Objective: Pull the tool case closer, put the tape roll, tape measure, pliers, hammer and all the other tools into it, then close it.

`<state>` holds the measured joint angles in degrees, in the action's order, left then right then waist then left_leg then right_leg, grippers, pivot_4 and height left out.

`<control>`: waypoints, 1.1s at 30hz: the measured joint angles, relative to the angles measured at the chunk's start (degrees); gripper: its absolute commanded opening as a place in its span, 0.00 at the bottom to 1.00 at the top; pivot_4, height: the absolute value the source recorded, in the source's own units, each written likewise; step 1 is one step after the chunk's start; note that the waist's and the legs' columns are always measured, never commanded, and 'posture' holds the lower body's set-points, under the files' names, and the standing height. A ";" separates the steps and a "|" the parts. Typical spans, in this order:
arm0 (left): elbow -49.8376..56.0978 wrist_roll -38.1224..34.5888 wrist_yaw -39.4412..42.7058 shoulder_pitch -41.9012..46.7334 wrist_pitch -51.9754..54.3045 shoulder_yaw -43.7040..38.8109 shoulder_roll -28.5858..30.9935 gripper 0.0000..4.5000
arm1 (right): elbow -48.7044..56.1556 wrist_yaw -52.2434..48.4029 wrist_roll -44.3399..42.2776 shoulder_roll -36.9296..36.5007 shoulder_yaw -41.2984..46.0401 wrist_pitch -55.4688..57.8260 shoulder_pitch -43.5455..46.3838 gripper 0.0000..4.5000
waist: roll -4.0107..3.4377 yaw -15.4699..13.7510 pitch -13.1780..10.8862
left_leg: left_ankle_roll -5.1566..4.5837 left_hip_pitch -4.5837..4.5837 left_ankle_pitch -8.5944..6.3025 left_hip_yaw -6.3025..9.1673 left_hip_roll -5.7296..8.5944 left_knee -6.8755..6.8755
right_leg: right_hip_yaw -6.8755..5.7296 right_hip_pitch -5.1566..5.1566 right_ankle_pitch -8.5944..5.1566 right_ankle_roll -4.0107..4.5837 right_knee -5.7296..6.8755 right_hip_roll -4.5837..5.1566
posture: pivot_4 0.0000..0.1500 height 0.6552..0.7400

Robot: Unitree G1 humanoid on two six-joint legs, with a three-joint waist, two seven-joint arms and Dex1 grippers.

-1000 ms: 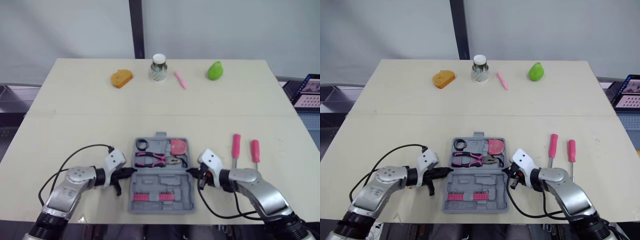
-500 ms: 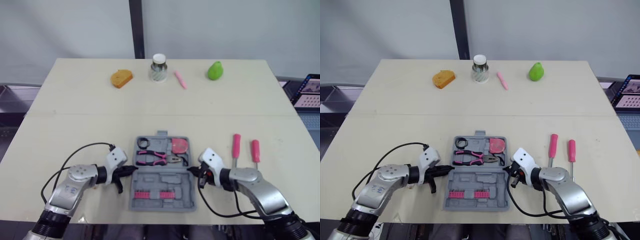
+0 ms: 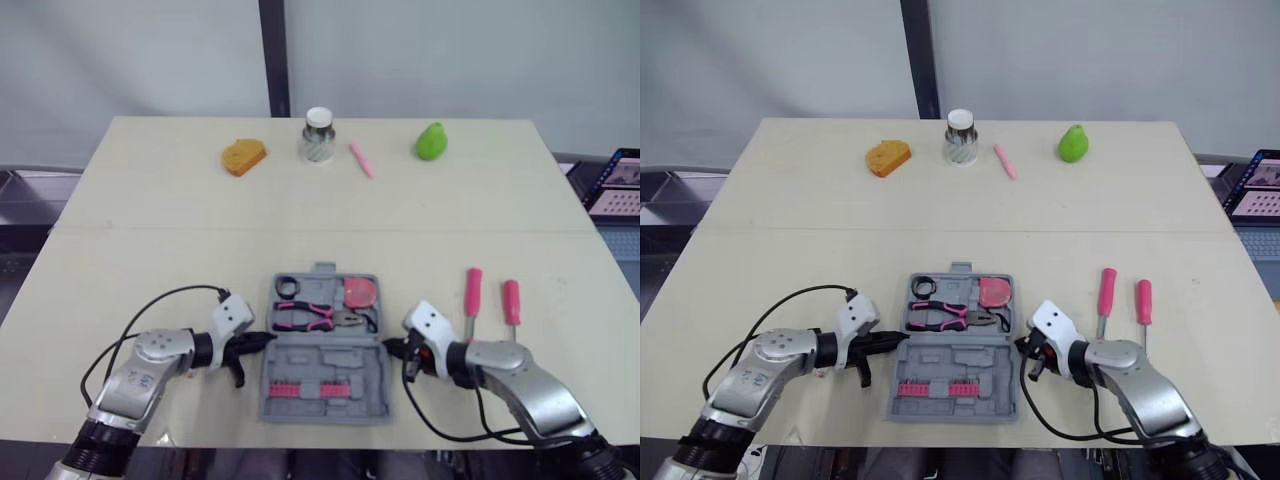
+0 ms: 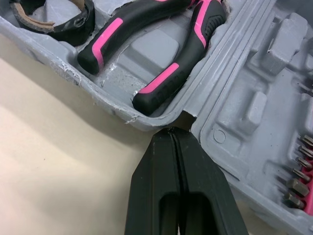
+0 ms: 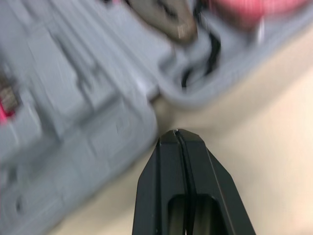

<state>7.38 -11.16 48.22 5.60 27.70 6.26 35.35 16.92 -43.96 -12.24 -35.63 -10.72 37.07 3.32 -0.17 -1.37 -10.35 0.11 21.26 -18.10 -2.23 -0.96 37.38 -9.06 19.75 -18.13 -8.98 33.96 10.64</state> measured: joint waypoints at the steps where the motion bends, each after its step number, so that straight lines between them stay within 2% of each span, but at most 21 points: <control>1: -0.02 0.00 0.06 -0.02 -0.07 -0.21 0.06 0.00 | -0.02 0.00 0.00 -0.05 0.00 -0.08 -0.01 0.01 | 0.00 0.02 0.00 | 0.00 0.00 0.00 0.00 -0.01 0.00 | 0.00 0.00 0.00 0.00 0.01 -0.01 | 1.00 1.00; 8: -0.35 -0.20 0.09 -1.52 -0.28 -2.16 1.34 0.00 | -0.11 -0.12 -0.94 -0.90 1.97 -0.52 -1.03 0.01 | 0.00 0.02 0.00 | 0.00 0.01 0.00 -0.01 -0.01 -0.02 | 0.01 0.01 0.00 0.00 -0.02 -0.01 | 1.00 1.00; 13: 2.05 -4.67 1.36 -3.75 2.54 -6.99 2.98 0.00 | 2.11 -3.00 -6.34 -3.42 9.43 -0.76 -4.17 0.01 | 0.01 -0.06 0.00 | 0.00 0.01 0.00 0.01 -0.03 -0.01 | 0.00 -0.01 0.00 0.00 -0.02 -0.01 | 1.00 1.00; 16: 6.37 -8.97 3.95 -6.59 6.44 -10.93 7.10 0.00 | 3.58 -6.60 -11.53 -6.38 16.79 -0.75 -7.31 0.01 | 0.02 -0.04 -0.01 | 0.00 -0.01 -0.01 0.00 -0.04 -0.04 | 0.01 -0.02 0.00 0.00 -0.06 -0.01 | 1.00 1.00; 19: 6.57 -10.27 5.18 -9.52 7.06 -16.91 11.27 0.17 | 1.91 -9.61 -15.41 -9.87 25.61 -0.26 -10.27 0.17 | 0.02 -0.06 -0.02 | -0.01 -0.01 -0.02 -0.02 -0.04 -0.04 | 0.01 -0.01 0.00 0.01 -0.06 -0.03 | 1.00 1.00; 22: 0.11 -9.95 6.18 -12.02 4.44 -24.28 15.67 0.49 | -5.03 -13.48 -17.60 -15.18 35.68 0.40 -13.48 0.50 | 0.01 -0.07 -0.02 | -0.03 -0.02 -0.03 -0.08 -0.03 -0.07 | 0.01 -0.01 -0.01 0.02 -0.10 -0.03 | 1.00 1.00; 24: -4.32 -9.19 6.39 -12.77 2.30 -27.08 17.02 0.70 | -9.52 -15.46 -17.54 -17.53 39.65 -0.37 -14.44 0.72 | 0.01 -0.04 -0.02 | -0.05 -0.03 -0.05 -0.13 -0.03 -0.09 | 0.02 0.00 -0.01 0.02 -0.13 -0.02 | 1.00 1.00; 26: -10.88 -8.36 6.77 -12.92 -1.16 -29.10 17.87 0.95 | -15.77 -17.82 -17.02 -19.67 42.52 -2.89 -15.17 0.96 | 0.02 0.03 -0.02 | -0.04 -0.04 -0.06 -0.17 -0.04 -0.12 | 0.03 0.04 -0.02 0.03 -0.12 -0.02 | 1.00 1.00; 27: -13.51 -8.01 6.91 -12.94 -2.69 -29.62 18.11 0.99 | -18.50 -18.54 -16.62 -20.35 42.92 -4.23 -15.08 1.00 | 0.02 0.10 -0.02 | -0.04 -0.04 -0.06 -0.20 -0.05 -0.13 | 0.05 0.07 -0.02 0.03 -0.12 -0.02 | 1.00 1.00; 29: -19.62 -7.23 6.85 -12.97 -5.81 -31.16 18.63 0.99 | -26.12 -19.49 -15.10 -21.35 43.51 -7.60 -14.63 1.00 | 0.05 0.23 -0.04 | -0.03 -0.03 -0.06 -0.26 -0.06 -0.17 | 0.05 0.13 -0.02 0.03 -0.11 -0.02 | 1.00 1.00; 33: -24.41 -6.69 6.54 -14.11 -9.05 -33.32 18.63 0.99 | -35.61 -19.64 -12.58 -21.70 43.51 -12.59 -12.86 1.00 | 0.05 0.62 -0.04 | -0.03 -0.03 -0.06 -0.40 -0.08 -0.20 | 0.13 0.23 -0.02 0.03 -0.06 -0.01 | 1.00 1.00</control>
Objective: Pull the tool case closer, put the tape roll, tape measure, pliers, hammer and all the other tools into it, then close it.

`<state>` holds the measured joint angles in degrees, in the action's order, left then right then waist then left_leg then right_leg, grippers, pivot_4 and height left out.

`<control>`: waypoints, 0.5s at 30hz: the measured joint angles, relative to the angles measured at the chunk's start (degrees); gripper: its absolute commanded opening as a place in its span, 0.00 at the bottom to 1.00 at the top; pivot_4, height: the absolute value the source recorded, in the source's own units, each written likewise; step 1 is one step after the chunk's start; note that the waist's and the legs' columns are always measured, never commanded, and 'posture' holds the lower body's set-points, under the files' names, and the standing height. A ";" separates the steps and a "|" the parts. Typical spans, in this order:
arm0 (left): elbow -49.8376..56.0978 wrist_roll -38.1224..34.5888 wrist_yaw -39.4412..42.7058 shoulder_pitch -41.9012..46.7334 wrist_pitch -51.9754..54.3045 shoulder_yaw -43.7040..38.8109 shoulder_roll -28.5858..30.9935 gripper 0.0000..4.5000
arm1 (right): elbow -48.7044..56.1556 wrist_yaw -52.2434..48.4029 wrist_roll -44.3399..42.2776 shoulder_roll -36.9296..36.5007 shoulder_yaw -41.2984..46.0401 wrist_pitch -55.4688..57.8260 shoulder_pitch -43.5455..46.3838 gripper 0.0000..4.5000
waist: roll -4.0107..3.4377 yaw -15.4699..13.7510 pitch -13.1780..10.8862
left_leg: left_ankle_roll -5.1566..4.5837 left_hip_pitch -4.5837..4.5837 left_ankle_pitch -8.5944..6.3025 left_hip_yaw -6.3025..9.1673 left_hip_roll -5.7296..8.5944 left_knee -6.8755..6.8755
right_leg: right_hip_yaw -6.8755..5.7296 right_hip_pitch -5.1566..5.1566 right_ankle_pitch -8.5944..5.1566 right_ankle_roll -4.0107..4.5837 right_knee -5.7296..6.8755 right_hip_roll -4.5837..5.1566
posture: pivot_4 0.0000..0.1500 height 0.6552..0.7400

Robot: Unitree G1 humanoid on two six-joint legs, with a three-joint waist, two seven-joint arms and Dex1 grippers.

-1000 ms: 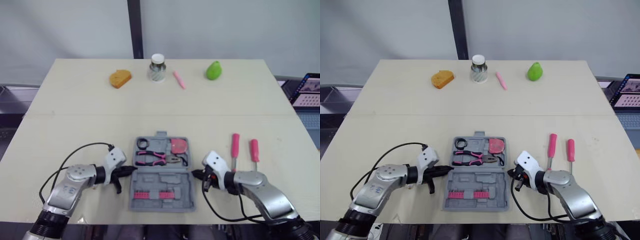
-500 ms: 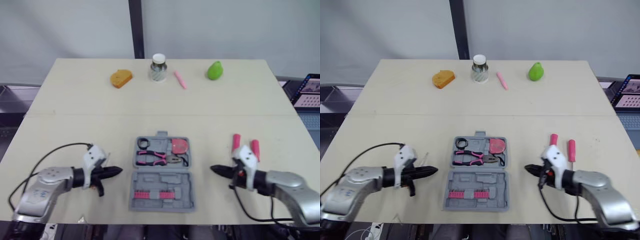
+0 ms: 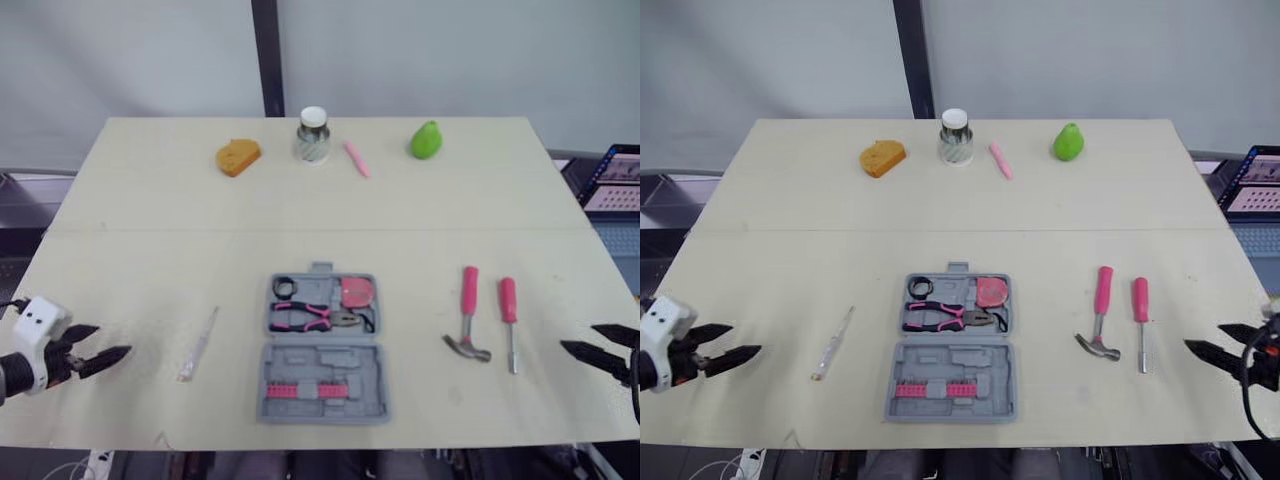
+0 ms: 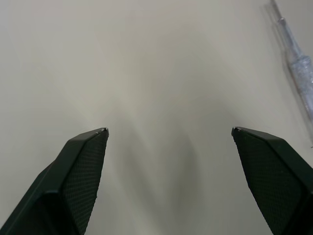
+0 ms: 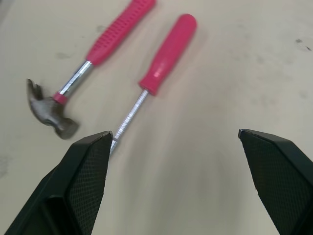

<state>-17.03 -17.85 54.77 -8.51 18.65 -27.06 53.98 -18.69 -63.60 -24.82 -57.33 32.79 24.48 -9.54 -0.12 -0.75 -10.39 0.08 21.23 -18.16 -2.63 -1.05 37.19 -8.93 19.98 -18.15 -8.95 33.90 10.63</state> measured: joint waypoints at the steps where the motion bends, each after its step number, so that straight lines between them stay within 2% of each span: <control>1: -0.84 0.01 0.00 -0.16 -0.67 -0.19 0.00 0.99 | -1.54 0.00 0.39 0.00 0.00 -0.99 0.33 1.00 | 0.00 0.09 0.00 | 0.00 -0.01 0.00 -0.01 -0.01 0.00 | 0.00 0.01 0.00 0.00 0.02 0.00 | 1.00 1.00; 9: -2.25 0.03 -0.54 0.83 -1.92 -0.97 0.00 0.99 | -4.12 0.16 1.35 0.10 -0.67 -3.24 2.06 1.00 | 0.00 0.87 0.00 | 0.04 -0.01 -0.01 -0.07 -0.07 0.00 | 0.02 0.07 0.00 0.00 0.08 -0.01 | 1.00 1.00; 15: -0.23 -0.08 -1.43 1.71 -1.44 0.02 -1.60 0.99 | 1.04 1.02 0.10 1.93 -0.11 -1.49 -0.08 1.00 | 0.00 0.82 0.00 | 0.05 0.01 -0.04 -0.21 -0.08 -0.02 | 0.08 0.18 0.00 0.00 0.10 0.00 | 1.00 1.00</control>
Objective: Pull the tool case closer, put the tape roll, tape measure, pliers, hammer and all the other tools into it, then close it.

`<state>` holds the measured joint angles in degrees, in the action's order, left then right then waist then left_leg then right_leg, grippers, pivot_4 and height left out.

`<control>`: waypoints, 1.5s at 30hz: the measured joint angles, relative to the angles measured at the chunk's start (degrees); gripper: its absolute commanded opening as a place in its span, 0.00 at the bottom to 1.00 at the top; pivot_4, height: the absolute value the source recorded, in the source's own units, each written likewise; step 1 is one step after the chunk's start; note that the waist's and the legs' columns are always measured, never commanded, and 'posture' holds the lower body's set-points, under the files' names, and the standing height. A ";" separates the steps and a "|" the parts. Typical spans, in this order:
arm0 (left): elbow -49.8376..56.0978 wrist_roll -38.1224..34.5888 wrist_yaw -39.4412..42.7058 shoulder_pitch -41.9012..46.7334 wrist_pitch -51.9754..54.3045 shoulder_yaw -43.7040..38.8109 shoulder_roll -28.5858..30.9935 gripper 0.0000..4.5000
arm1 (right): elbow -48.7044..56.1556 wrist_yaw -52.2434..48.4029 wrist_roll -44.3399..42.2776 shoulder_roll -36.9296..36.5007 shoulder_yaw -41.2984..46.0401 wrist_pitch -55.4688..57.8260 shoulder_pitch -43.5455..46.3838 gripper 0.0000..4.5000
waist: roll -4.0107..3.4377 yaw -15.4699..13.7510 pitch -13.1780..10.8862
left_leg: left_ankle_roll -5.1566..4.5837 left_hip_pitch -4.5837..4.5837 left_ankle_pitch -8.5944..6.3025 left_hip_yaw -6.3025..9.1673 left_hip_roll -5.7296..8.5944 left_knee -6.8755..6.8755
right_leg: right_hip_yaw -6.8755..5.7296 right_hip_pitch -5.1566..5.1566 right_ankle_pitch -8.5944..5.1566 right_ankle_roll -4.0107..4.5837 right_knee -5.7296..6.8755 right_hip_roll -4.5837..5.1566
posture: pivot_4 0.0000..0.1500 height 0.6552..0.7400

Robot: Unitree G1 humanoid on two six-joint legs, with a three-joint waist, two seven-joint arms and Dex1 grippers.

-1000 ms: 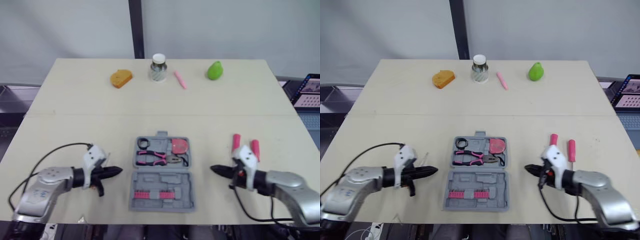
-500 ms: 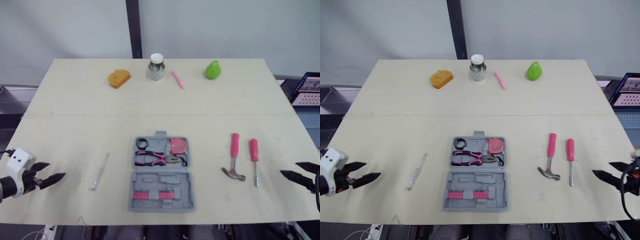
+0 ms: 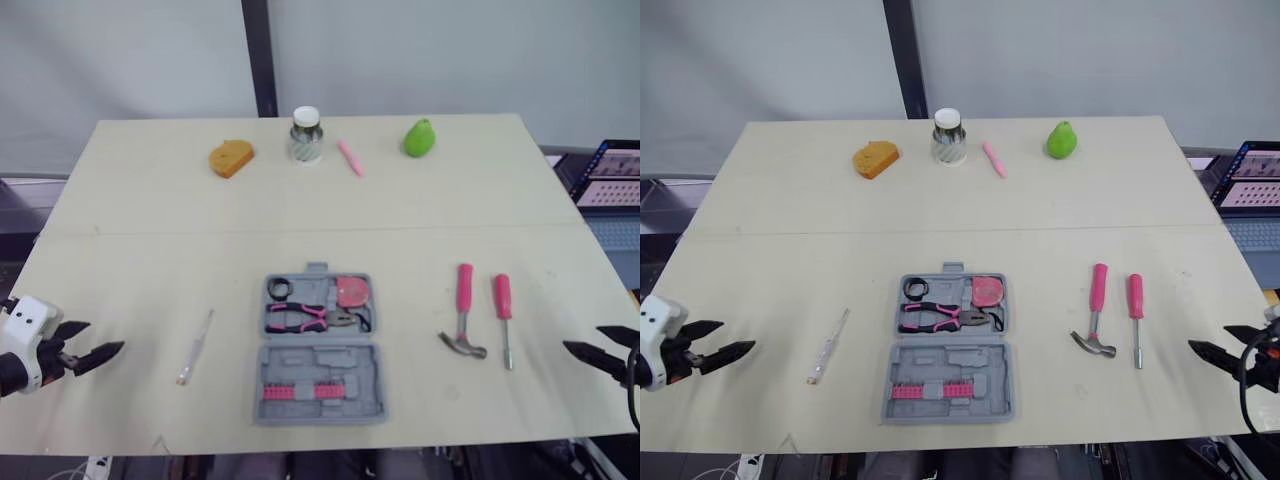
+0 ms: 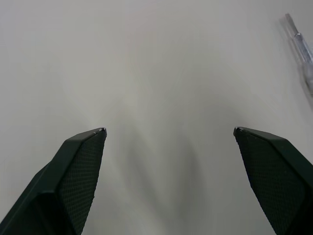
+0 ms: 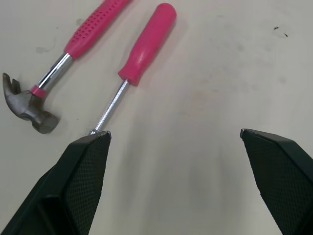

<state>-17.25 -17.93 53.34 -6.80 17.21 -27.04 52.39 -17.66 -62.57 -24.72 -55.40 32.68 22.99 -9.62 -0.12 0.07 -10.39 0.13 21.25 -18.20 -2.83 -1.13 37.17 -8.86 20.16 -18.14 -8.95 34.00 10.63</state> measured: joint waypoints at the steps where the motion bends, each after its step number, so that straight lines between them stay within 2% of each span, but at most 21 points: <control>1: 1.61 -0.28 0.17 -0.05 0.35 0.38 -0.50 0.99 | 2.50 0.15 -0.77 0.48 0.56 1.15 -1.21 1.00 | 0.01 -0.12 0.00 | 0.00 0.02 0.00 0.02 -0.02 0.01 | -0.01 0.01 0.00 0.00 0.02 0.00 | 1.00 1.00; 5: 8.82 -2.87 2.69 0.69 0.71 1.17 -0.93 0.99 | 14.20 0.73 -4.44 1.73 2.11 6.18 -4.84 1.00 | 0.02 -0.20 -0.01 | 0.02 0.01 -0.01 0.01 -0.03 0.06 | 0.02 0.01 0.02 0.03 0.06 -0.01 | 1.00 1.00; 11: 17.14 -5.09 4.78 3.28 4.10 4.86 -0.72 0.99 | 34.18 3.99 -12.88 3.13 3.11 16.34 -5.51 1.00 | 0.01 -0.14 -0.01 | 0.04 -0.01 -0.02 0.00 -0.09 0.02 | 0.07 0.05 0.03 0.05 0.08 -0.08 | 1.00 1.00; 14: 19.06 -5.14 2.24 3.52 6.24 5.65 -2.82 0.99 | 42.74 5.80 -16.38 3.43 -2.09 19.21 -1.96 1.00 | 0.01 0.18 -0.01 | 0.04 -0.04 -0.03 -0.10 -0.10 0.03 | 0.16 0.09 0.03 0.05 0.09 -0.10 | 1.00 1.00; 18: 22.39 -5.47 -5.10 0.57 7.87 5.01 -10.77 0.99 | 50.65 7.39 -19.84 3.52 -14.92 21.78 11.35 1.00 | 0.13 0.05 -0.06 | 0.03 0.01 -0.04 -0.12 -0.10 0.07 | 0.30 0.25 0.04 0.05 0.18 -0.10 | 1.00 1.00; 25: 26.79 -4.19 -13.03 -10.20 4.66 2.84 -19.10 0.99 | 48.34 4.05 -17.14 6.43 -33.39 20.62 32.86 1.00 | 0.50 -0.31 -0.03 | 0.01 0.15 -0.07 -0.13 -0.09 0.30 | 0.27 0.26 0.05 0.07 0.18 -0.09 | 1.00 1.00; 28: 29.15 -3.73 -16.16 -12.54 3.44 2.33 -21.46 0.99 | 45.42 1.98 -14.88 8.01 -38.42 19.39 38.82 1.00 | 0.51 -0.91 -0.03 | -0.03 0.21 -0.10 -0.09 -0.11 0.46 | 0.27 0.28 0.05 0.08 0.28 -0.10 | 1.00 1.00; 35: 32.67 -2.36 -19.81 -16.32 0.27 4.04 -26.76 0.99 | 41.36 -0.97 -10.49 9.39 -42.81 16.16 42.38 1.00 | 0.52 -1.41 -0.02 | -0.14 0.30 -0.38 -0.18 -0.13 0.82 | 0.28 0.28 0.06 0.08 0.35 -0.10 | 1.00 1.00; 45: 28.92 1.44 -22.52 -11.10 -4.74 8.33 -27.83 0.99 | 40.41 -2.30 -8.21 10.80 -43.85 14.42 42.39 1.00 | 0.55 -1.38 0.00 | -0.09 0.30 -0.42 -0.23 -0.22 0.88 | 0.28 0.33 0.06 0.09 0.44 -0.17 | 1.00 1.00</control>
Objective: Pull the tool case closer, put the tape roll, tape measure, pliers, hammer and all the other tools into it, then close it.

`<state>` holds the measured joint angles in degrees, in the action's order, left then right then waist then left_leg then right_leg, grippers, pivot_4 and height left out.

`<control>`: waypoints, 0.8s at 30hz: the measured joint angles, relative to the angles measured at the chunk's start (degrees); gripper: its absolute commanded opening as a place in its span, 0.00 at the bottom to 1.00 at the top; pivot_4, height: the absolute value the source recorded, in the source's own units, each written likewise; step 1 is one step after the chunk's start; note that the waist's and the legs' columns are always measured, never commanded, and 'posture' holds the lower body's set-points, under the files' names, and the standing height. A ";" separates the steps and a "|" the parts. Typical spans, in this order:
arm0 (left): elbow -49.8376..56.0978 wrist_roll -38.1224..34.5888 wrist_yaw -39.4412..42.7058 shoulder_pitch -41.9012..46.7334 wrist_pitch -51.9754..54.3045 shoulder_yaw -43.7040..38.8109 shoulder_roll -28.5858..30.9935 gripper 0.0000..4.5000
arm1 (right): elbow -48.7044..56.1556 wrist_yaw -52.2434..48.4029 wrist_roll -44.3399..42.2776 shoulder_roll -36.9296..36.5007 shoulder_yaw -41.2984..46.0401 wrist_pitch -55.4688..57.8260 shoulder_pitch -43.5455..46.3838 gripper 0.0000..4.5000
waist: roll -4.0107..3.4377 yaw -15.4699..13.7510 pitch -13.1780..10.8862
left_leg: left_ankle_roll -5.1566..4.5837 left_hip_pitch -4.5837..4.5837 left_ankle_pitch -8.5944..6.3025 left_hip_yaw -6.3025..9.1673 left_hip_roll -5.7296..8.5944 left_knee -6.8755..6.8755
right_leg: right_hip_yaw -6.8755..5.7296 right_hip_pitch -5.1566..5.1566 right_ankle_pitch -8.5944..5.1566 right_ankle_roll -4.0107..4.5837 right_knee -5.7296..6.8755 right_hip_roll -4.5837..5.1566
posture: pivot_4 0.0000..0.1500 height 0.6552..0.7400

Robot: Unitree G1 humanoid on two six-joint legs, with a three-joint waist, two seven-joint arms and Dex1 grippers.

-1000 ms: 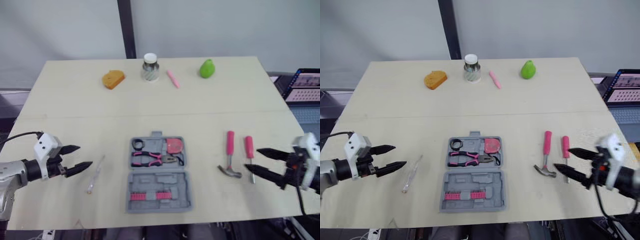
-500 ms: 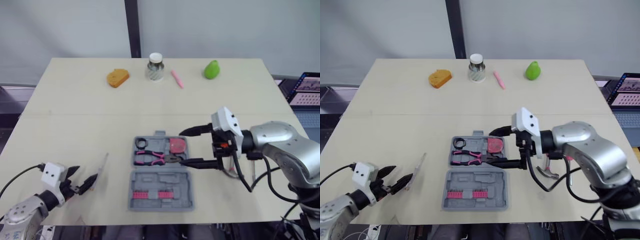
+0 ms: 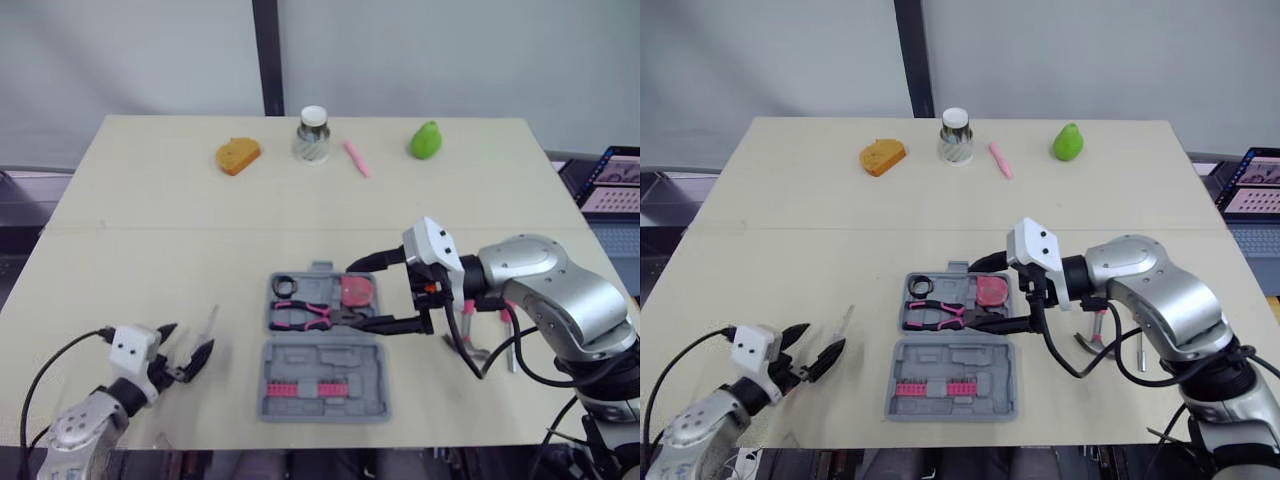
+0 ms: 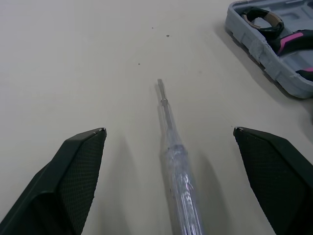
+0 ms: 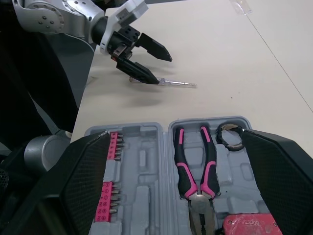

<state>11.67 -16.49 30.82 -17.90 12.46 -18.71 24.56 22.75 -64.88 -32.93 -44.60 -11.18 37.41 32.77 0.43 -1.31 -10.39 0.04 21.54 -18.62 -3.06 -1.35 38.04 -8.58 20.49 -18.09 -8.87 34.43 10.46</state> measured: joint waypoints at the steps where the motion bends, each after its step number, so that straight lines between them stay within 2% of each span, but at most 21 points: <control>1: -1.15 0.46 -0.04 0.35 -0.69 0.40 0.00 0.99 | 0.00 -0.07 0.18 0.00 0.02 -0.04 -0.06 1.00 | 0.00 0.07 0.00 | 0.00 -0.01 -0.02 -0.04 0.00 0.00 | 0.00 0.02 0.00 0.00 0.00 0.00 | 1.00 1.00; 17: -8.01 3.47 -1.25 0.85 -9.27 3.56 -1.19 0.99 | 0.40 -0.14 0.91 -1.15 1.06 -1.26 -2.48 1.00 | 0.01 0.08 0.01 | 0.03 -0.03 -0.05 -0.19 -0.17 0.02 | 0.00 0.07 0.01 0.02 0.00 -0.07 | 1.00 1.00; 20: -8.50 3.68 -1.93 0.84 -9.99 3.55 -1.19 0.84 | 0.40 -0.14 0.96 -1.33 1.78 -1.43 -2.50 1.00 | 0.00 0.08 0.01 | 0.04 -0.04 -0.06 -0.20 -0.20 0.02 | 0.00 0.08 0.01 0.03 0.00 -0.09 | 1.00 1.00; 24: -10.06 4.54 -3.33 0.82 -12.22 3.27 -1.18 0.42 | 0.39 -0.14 1.07 -1.35 1.87 -1.60 -2.51 1.00 | 0.00 0.08 0.01 | 0.04 -0.05 -0.11 -0.27 -0.20 0.02 | 0.00 0.08 0.02 0.03 -0.02 -0.09 | 1.00 1.00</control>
<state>1.60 -11.95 27.49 -17.08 0.24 -15.44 23.39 23.15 -65.02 -31.86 -45.95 -9.30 35.81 30.26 0.42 -1.23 -10.38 0.08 21.49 -18.73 -3.33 -1.55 38.06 -8.58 20.57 -18.07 -8.84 34.42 10.37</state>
